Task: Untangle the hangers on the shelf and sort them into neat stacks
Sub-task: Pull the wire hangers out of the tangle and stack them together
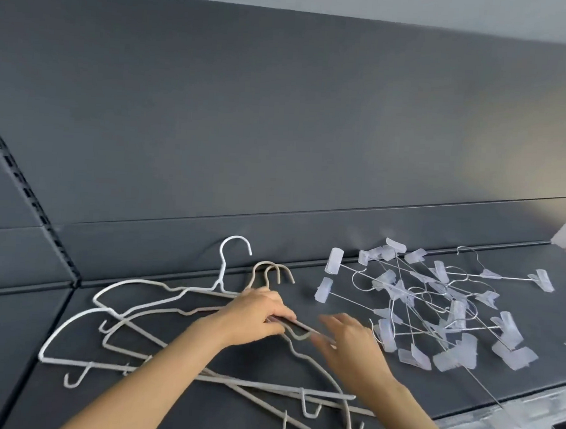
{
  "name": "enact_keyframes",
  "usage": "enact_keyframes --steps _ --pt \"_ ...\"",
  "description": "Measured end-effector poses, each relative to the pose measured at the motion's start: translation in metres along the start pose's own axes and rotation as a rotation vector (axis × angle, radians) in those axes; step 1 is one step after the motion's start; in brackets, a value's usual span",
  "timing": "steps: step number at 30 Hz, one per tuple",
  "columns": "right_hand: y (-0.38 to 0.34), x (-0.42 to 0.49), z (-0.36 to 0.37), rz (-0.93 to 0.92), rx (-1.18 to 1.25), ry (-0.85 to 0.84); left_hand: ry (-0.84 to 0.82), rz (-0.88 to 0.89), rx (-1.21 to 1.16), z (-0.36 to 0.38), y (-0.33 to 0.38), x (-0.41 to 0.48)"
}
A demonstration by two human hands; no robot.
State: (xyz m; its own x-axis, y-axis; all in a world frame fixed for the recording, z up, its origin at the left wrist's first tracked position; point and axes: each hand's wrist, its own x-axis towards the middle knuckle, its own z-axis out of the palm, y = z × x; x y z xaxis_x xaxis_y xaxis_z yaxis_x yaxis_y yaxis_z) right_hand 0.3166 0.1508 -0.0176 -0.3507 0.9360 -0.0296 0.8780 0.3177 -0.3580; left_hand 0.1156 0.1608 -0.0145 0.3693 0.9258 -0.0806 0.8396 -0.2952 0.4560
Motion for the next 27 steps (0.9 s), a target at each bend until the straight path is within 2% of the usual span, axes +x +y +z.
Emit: enact_keyframes --steps 2,4,5,6,8,9,11,15,18,23,27 --pt "-0.014 0.01 0.01 0.05 -0.113 -0.098 0.211 -0.051 -0.029 -0.007 -0.014 -0.013" --pt "-0.024 0.017 0.02 0.079 -0.204 -0.158 0.447 -0.23 0.021 -0.019 -0.04 -0.029" --pt "-0.03 0.02 0.025 0.082 -0.24 -0.165 0.46 -0.352 0.075 -0.026 -0.056 -0.039" --pt "-0.037 0.023 0.029 0.084 -0.268 -0.161 0.383 -0.468 0.137 -0.032 -0.072 -0.048" --pt "-0.049 0.027 0.035 0.074 -0.303 -0.142 0.128 -0.59 0.219 -0.036 -0.095 -0.063" --pt "-0.054 0.029 0.037 0.071 -0.303 -0.138 0.032 -0.6 0.231 -0.036 -0.102 -0.067" --pt "-0.061 0.031 0.041 0.083 -0.264 -0.159 -0.041 -0.568 0.256 -0.032 -0.109 -0.07" --pt "-0.064 0.039 0.042 0.075 -0.15 -0.166 0.013 -0.44 0.335 -0.031 -0.105 -0.065" --pt "-0.066 0.046 0.039 0.057 -0.141 -0.126 0.051 -0.4 0.212 -0.034 -0.101 -0.071" --pt "-0.09 0.051 0.014 -0.019 -0.149 0.042 0.362 -0.331 0.172 -0.057 -0.092 -0.096" --pt "-0.109 0.058 -0.015 -0.112 0.011 0.243 0.608 -0.29 0.087 -0.082 -0.077 -0.119"
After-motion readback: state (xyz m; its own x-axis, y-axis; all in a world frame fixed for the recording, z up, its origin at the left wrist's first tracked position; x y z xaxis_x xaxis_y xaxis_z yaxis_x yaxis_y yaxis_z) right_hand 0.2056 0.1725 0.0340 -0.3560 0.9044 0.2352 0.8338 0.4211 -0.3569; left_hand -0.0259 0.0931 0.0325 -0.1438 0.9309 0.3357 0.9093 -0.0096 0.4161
